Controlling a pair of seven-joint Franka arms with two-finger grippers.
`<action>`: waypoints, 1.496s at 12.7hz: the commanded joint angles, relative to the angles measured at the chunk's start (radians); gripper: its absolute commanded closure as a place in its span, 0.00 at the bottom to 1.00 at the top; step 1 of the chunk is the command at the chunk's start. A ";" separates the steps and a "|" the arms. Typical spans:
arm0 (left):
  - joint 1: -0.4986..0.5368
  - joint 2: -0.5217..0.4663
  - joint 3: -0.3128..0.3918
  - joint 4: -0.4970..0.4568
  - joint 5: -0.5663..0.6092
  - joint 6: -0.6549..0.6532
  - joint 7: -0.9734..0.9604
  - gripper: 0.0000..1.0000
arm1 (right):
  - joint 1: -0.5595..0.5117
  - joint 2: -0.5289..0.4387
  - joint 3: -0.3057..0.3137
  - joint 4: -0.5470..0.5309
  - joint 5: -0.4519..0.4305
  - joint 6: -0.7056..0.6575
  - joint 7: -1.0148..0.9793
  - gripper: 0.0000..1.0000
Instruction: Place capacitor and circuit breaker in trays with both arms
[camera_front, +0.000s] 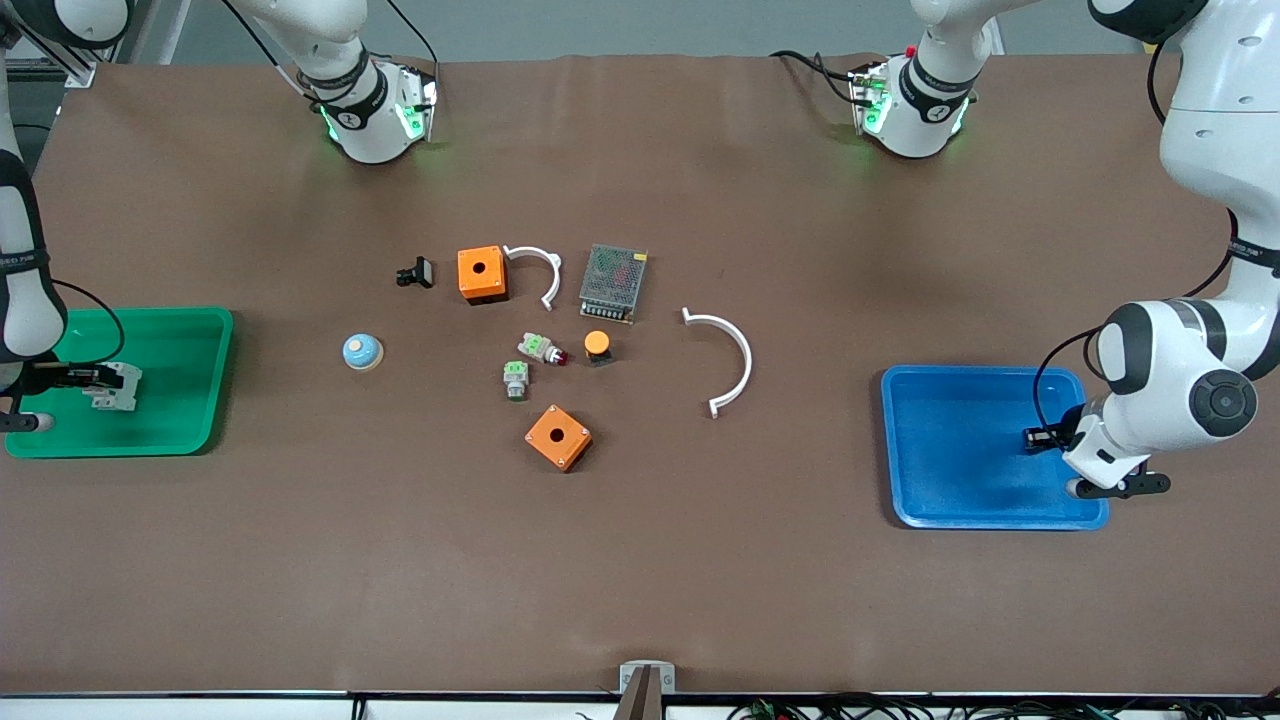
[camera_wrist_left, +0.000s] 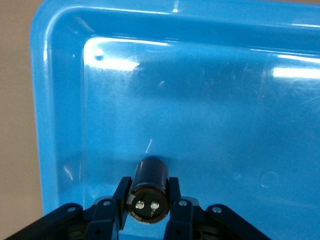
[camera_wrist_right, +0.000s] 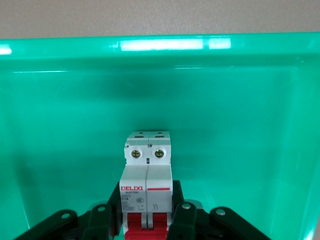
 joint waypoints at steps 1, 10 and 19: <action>0.003 0.003 -0.007 0.012 0.022 0.005 0.021 0.01 | -0.025 -0.005 0.024 -0.001 -0.014 0.005 0.000 0.71; -0.001 -0.271 -0.126 0.239 0.003 -0.423 0.019 0.00 | 0.086 -0.316 0.030 0.091 -0.010 -0.467 0.070 0.02; -0.111 -0.600 -0.081 0.253 -0.145 -0.778 0.030 0.00 | 0.450 -0.596 0.030 0.036 0.105 -0.706 0.510 0.02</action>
